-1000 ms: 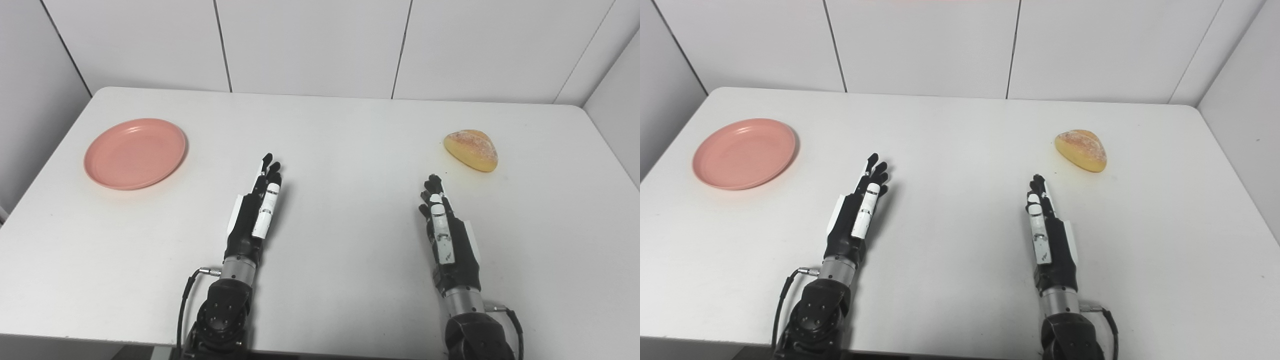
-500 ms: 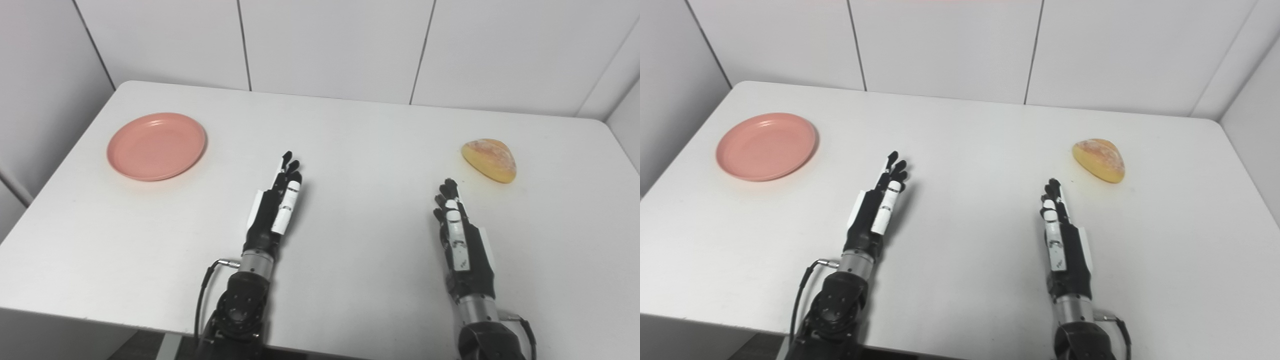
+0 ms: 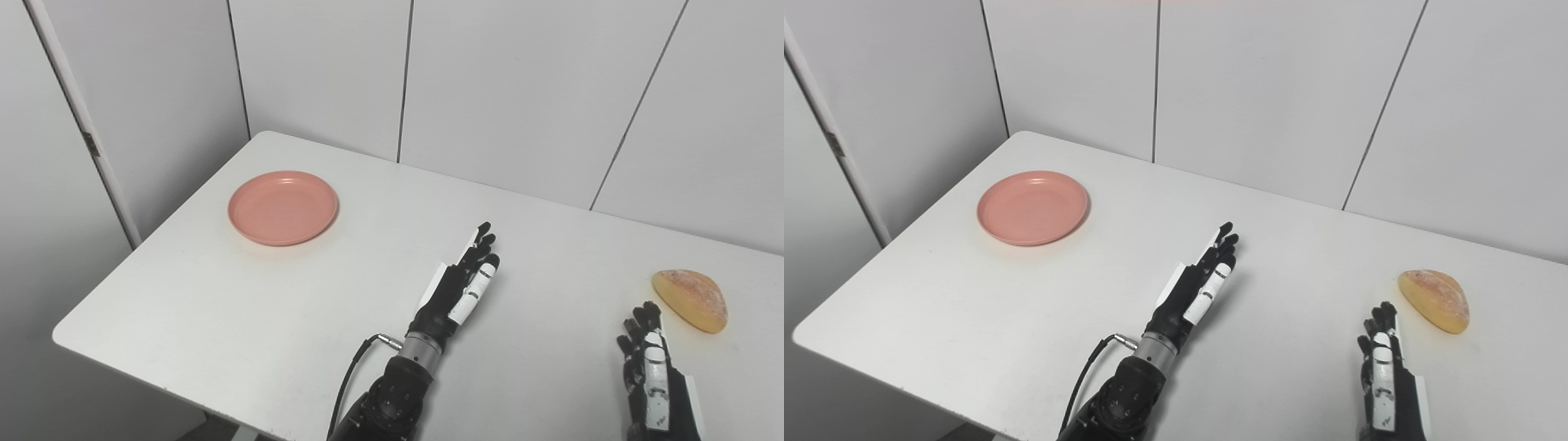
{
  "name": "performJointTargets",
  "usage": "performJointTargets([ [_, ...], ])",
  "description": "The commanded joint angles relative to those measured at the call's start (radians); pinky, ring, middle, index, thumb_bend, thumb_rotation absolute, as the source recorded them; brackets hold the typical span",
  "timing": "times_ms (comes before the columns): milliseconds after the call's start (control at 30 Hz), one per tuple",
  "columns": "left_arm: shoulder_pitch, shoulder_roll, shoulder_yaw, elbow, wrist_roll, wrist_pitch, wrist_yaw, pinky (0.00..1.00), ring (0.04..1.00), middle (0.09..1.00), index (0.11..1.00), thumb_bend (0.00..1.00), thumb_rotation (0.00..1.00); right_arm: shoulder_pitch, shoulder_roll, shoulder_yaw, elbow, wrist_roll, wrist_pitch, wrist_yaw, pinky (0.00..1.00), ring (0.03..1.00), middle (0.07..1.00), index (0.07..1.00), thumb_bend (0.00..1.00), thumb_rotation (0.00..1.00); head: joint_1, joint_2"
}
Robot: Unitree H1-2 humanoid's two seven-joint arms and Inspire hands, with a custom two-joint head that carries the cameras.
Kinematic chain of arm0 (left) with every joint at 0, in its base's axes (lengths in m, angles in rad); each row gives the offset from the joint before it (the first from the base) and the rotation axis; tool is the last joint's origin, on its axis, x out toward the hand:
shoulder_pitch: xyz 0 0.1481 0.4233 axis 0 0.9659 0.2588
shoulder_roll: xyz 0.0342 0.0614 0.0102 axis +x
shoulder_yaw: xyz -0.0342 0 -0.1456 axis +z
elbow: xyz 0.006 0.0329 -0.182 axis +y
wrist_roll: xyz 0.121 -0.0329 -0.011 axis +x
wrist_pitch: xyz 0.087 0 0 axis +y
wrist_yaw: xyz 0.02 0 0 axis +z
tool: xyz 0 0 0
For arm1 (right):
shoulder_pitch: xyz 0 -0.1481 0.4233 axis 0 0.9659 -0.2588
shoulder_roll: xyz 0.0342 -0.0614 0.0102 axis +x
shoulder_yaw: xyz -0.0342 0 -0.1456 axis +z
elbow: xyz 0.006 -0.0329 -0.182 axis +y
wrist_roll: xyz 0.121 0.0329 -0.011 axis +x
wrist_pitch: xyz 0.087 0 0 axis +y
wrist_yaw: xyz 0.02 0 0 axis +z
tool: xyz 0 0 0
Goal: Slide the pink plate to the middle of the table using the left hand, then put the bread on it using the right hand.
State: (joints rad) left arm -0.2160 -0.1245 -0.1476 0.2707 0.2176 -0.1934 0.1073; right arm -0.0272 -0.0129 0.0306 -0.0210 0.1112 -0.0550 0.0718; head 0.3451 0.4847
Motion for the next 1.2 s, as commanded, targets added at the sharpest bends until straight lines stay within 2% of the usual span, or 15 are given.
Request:
performJointTargets([
  [0, 0.046, 0.007, 0.001, 0.058, 0.003, -0.026, 0.013, 0.94, 0.971, 0.975, 0.974, 0.39, 1.00, 0.024, -0.002, -0.007, 0.016, 0.011, -0.029, 0.010, 1.00, 1.000, 1.000, 1.000, 0.12, 1.00, 0.001, 0.004],
  [500, 0.050, 0.005, 0.013, 0.024, -0.006, -0.002, 0.009, 0.94, 0.966, 0.970, 0.967, 0.35, 1.00, 0.028, 0.010, -0.007, -0.004, 0.006, -0.013, 0.004, 1.00, 1.000, 1.000, 1.000, 0.11, 1.00, 0.008, 0.009],
  [733, 0.048, 0.004, 0.024, -0.028, -0.039, 0.023, -0.007, 0.94, 0.964, 0.967, 0.966, 0.35, 1.00, 0.026, 0.013, -0.005, 0.007, 0.004, -0.027, 0.008, 1.00, 1.000, 1.000, 1.000, 0.12, 1.00, 0.018, 0.007],
  [967, 0.026, 0.021, 0.033, -0.155, -0.040, 0.119, -0.028, 0.94, 0.965, 0.968, 0.964, 0.35, 1.00, 0.022, 0.019, -0.003, 0.010, 0.004, -0.027, 0.009, 1.00, 1.000, 1.000, 1.000, 0.12, 1.00, 0.026, 0.003],
  [1167, -0.004, 0.034, 0.051, -0.221, -0.061, 0.155, -0.039, 0.96, 0.976, 0.981, 0.960, 0.37, 1.00, 0.021, 0.022, -0.001, 0.017, 0.004, -0.036, 0.011, 1.00, 1.000, 1.000, 1.000, 0.13, 1.00, 0.029, 0.002],
])
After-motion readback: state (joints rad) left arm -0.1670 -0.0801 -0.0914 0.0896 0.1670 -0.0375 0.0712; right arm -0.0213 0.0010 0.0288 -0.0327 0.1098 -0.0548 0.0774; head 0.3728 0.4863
